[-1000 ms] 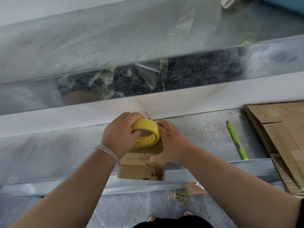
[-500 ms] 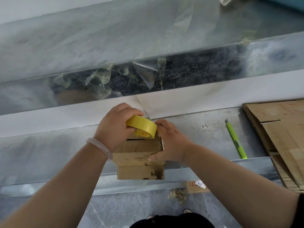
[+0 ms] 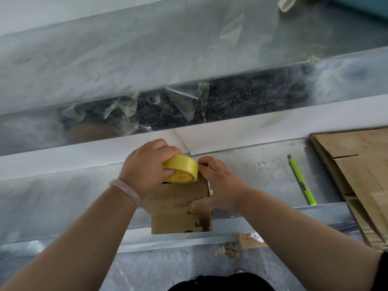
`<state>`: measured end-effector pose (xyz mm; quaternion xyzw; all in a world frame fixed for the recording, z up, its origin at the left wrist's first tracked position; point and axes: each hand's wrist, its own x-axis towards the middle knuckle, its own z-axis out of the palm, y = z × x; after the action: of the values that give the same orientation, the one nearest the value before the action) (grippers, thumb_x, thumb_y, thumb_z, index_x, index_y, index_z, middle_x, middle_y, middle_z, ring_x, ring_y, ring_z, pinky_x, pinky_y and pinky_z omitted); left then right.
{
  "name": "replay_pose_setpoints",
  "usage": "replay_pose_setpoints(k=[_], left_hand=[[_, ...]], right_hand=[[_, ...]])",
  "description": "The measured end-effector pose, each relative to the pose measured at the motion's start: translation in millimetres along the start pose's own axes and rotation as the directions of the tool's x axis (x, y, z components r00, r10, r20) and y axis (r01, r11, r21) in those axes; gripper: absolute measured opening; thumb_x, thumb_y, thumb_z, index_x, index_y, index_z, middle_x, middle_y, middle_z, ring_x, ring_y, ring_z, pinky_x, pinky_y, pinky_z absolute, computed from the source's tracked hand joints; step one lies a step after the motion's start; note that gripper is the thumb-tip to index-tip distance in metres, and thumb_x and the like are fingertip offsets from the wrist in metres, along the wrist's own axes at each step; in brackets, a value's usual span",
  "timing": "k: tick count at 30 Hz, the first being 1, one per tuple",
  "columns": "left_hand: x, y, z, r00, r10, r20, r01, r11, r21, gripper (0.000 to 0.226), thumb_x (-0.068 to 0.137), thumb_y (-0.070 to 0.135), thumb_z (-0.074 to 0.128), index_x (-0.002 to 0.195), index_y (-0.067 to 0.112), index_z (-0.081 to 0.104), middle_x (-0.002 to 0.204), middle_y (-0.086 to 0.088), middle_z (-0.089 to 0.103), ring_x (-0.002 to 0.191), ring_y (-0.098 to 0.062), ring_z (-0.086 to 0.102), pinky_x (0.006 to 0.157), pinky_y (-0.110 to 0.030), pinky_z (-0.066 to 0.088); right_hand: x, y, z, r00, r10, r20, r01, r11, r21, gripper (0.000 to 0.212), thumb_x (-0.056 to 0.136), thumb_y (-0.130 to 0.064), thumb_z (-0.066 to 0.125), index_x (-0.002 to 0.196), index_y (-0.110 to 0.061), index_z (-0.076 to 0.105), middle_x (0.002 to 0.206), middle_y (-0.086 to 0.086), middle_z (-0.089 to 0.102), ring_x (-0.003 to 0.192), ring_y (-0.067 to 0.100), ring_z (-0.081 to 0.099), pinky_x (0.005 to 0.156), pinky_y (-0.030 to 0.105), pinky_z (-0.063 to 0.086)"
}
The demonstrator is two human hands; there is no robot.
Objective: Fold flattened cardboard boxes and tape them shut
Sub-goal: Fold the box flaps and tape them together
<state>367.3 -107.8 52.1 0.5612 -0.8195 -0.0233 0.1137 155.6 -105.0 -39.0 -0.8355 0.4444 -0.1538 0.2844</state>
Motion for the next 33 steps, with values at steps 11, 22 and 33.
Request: replay_pose_setpoints(k=[11, 22, 33], left_hand=[[-2.5, 1.3, 2.1, 0.999, 0.046, -0.014, -0.045, 0.999, 0.011, 0.041, 0.063, 0.028, 0.059, 0.102, 0.031, 0.07, 0.089, 0.007, 0.057, 0.079, -0.018, 0.056, 0.06, -0.029, 0.043], [0.3, 2.4, 1.3, 0.997, 0.08, 0.004, -0.081, 0.996, 0.05, 0.038, 0.067, 0.025, 0.065, 0.105, 0.031, 0.069, 0.087, 0.005, 0.057, 0.079, -0.018, 0.056, 0.062, -0.028, 0.038], [-5.6, -21.9, -4.8, 0.996, 0.09, 0.024, -0.092, 0.988, 0.121, 0.047, 0.062, 0.025, 0.059, 0.107, 0.03, 0.072, 0.078, 0.006, 0.055, 0.074, -0.021, 0.058, 0.059, -0.025, 0.034]], right_hand=[[-8.3, 0.6, 15.9, 1.0, 0.007, 0.014, -0.006, 0.996, -0.087, 0.099, 0.078, -0.084, 0.006, 0.157, -0.025, 0.01, 0.165, -0.007, 0.001, 0.15, 0.008, -0.004, 0.123, 0.033, 0.007], [-7.5, -0.4, 13.2, 0.997, -0.067, -0.033, 0.055, 0.959, -0.276, 0.086, 0.085, -0.075, 0.035, 0.151, -0.02, 0.029, 0.156, 0.001, 0.027, 0.144, 0.02, 0.024, 0.121, 0.04, 0.018], [-9.8, -3.0, 9.6, 0.998, -0.011, 0.065, 0.033, 0.939, -0.343, 0.093, 0.084, -0.076, 0.017, 0.157, -0.02, 0.004, 0.162, 0.002, 0.008, 0.148, 0.02, 0.011, 0.119, 0.033, 0.01]])
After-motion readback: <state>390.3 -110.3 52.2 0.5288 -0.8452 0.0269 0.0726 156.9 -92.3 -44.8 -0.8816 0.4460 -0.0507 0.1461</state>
